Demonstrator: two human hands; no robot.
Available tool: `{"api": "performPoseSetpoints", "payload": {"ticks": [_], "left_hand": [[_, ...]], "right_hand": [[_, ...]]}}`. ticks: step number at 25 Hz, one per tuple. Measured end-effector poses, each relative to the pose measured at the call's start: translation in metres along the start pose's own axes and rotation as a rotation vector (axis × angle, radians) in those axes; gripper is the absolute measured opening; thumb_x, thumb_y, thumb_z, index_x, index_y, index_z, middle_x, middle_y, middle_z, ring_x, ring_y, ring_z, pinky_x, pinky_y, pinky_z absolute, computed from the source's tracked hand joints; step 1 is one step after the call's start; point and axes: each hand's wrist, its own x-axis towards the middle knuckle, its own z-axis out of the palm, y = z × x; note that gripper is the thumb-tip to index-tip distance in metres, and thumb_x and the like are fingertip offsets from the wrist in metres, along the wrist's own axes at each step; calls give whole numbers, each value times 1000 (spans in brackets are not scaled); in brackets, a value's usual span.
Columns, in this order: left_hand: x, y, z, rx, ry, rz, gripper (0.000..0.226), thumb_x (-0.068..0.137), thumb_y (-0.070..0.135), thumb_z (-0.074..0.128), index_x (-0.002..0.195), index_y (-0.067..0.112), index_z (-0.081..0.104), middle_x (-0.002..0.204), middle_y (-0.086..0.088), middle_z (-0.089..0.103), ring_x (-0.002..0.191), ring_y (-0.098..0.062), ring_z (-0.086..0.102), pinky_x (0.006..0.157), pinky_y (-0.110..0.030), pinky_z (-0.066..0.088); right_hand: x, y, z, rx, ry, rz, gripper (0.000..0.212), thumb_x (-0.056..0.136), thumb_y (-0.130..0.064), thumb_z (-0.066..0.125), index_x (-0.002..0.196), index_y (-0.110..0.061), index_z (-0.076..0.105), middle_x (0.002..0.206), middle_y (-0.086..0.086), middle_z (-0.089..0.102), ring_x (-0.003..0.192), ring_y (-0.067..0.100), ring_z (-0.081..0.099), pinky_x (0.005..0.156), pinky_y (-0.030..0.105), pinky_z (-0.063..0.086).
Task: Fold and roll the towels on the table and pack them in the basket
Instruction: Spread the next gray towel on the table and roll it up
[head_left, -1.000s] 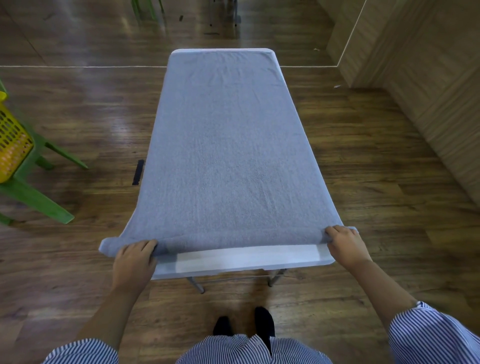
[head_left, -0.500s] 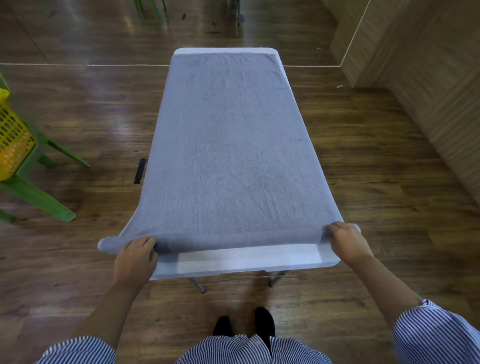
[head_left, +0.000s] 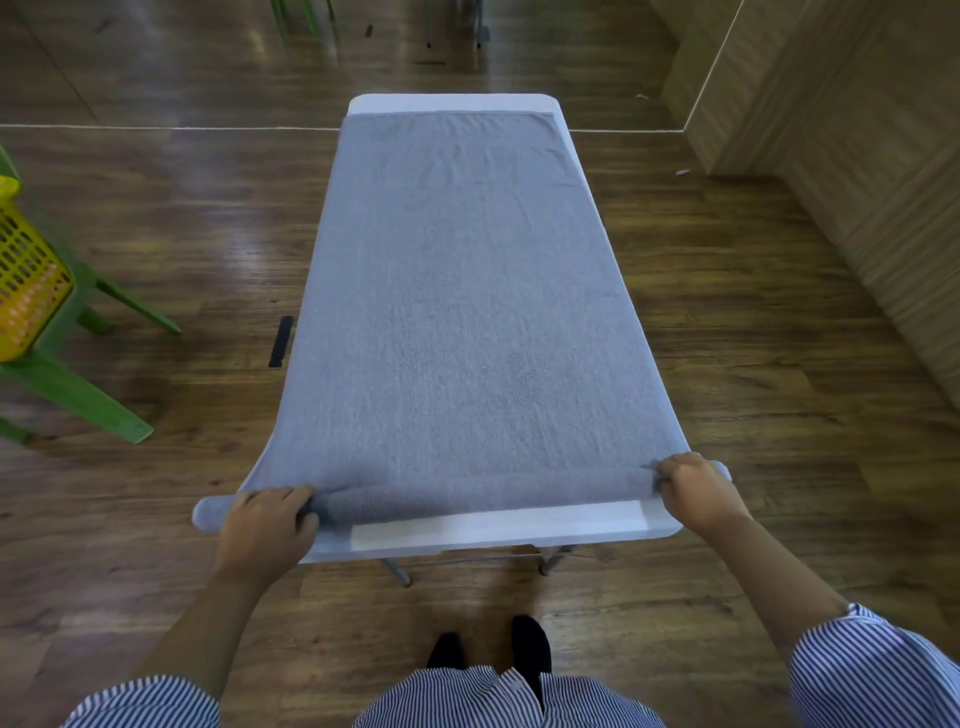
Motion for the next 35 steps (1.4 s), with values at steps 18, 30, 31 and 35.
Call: {"api": "performPoseSetpoints", "payload": {"ticks": [18,30,31,35], "left_hand": [[9,3,5,-218,-50,-103,32,68,0,71,100,7,70,89,-6,70,81,-29,65,65,-37,50],[16,3,9,-150,57,-139,32,70,14,71,100,6,66,96,-10,68,89,-31,62,98,-55,40],[18,0,11,-150,34,-120,39,65,4,75,103,4,66,99,-12,68,93,-34,62,102,-59,37],[18,0,7,-149,-12,-144,33,68,-3,65,100,2,68,93,-15,69,85,-38,64,81,-57,52]], "right_hand": [[-1,-13,-5,135,6,11,26,72,7,58,94,1,69,83,16,65,82,36,59,70,40,49],[0,-14,3,91,67,-33,29,71,7,64,99,2,66,91,15,66,83,37,61,87,50,47],[0,-13,5,89,31,-38,35,70,7,63,104,3,64,97,15,66,90,36,60,98,51,40],[2,-16,-1,98,-12,-9,36,70,10,57,104,2,65,95,17,67,90,38,59,96,49,42]]}}
